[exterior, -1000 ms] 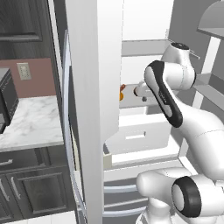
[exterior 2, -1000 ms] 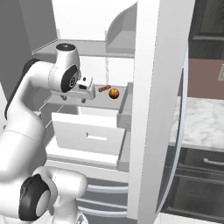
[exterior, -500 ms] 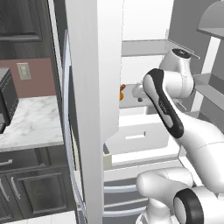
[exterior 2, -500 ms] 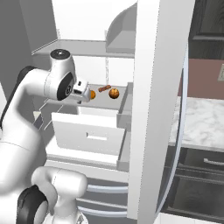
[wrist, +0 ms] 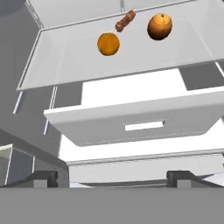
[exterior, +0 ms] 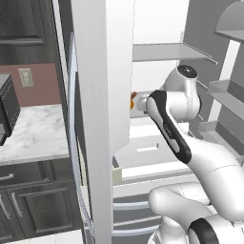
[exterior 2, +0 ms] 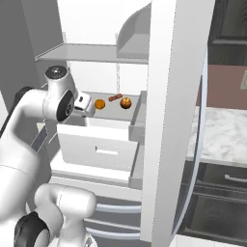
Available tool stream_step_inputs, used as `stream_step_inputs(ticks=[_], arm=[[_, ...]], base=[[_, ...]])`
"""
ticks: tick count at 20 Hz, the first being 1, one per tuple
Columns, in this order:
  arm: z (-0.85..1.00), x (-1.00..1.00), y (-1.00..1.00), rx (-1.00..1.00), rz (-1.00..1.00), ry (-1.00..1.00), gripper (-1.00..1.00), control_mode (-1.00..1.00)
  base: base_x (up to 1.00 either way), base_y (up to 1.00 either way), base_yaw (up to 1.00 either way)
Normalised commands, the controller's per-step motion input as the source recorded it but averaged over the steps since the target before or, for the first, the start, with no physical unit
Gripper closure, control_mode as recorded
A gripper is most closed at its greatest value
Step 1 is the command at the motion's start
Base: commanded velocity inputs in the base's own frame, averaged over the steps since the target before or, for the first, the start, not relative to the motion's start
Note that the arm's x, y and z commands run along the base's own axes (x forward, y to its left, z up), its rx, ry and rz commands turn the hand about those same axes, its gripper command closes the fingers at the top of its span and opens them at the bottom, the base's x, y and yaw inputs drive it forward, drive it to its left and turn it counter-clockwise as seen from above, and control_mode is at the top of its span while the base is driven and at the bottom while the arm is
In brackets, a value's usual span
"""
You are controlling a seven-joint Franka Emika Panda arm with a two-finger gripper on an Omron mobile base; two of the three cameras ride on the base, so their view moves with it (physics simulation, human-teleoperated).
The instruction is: Pick the two oranges from the fridge and place them on the plate next to the blender to make a fruit smoothie.
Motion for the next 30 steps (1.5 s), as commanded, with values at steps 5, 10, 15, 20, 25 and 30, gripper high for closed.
stream_step_inputs(ticks=[5,10,15,20,25,30], arm=[[-0.04,0.44,0.00,0.00,-0.04,0.00,-1.00,-1.00],[-0.11,0.40,0.01,0.00,-0.04,0.00,-1.00,-1.00],[-0.17,0.38,0.01,0.00,-0.03,0.00,-1.00,-1.00],[-0.29,0.46,0.02,-0.02,-0.02,0.00,-1.00,-1.00],[-0.23,0.53,0.13,-0.03,0.00,0.00,-1.00,-1.00],[-0.28,0.39,0.02,-0.05,0.00,0.00,-1.00,-1.00]], base=[[0.00,0.00,0.00],[0.00,0.00,0.00],[0.00,0.00,0.00],[0.00,0.00,0.00],[0.00,0.00,0.00],[0.00,0.00,0.00]])
